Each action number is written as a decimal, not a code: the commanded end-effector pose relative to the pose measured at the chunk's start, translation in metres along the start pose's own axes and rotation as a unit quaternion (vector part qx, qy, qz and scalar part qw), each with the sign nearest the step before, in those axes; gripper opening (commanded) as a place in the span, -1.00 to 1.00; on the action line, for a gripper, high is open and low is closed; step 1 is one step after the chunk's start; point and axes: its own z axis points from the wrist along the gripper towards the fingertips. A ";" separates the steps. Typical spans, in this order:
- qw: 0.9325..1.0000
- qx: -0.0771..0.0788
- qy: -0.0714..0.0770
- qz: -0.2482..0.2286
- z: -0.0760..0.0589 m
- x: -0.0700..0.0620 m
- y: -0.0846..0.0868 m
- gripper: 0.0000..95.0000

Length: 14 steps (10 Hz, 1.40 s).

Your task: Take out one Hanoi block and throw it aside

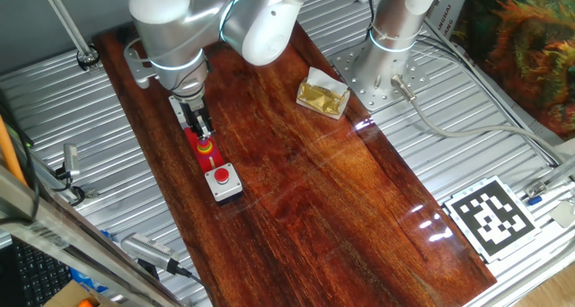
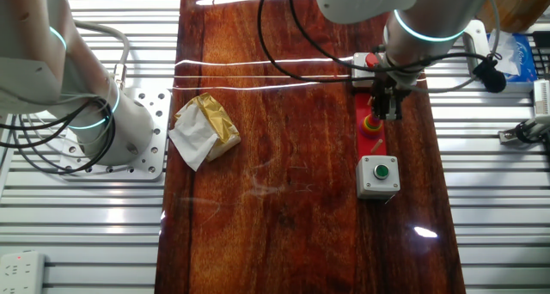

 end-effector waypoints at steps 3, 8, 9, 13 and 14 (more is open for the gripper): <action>1.000 0.000 0.000 -0.001 0.002 0.000 -0.001 -0.60; 1.000 0.000 0.000 -0.001 0.006 -0.001 -0.002 -0.60; 1.000 0.000 0.000 -0.001 0.008 -0.001 -0.002 -0.60; 1.000 0.001 0.000 -0.001 0.009 -0.001 -0.003 -0.60; 1.000 0.001 0.000 -0.001 0.009 -0.001 -0.003 -0.60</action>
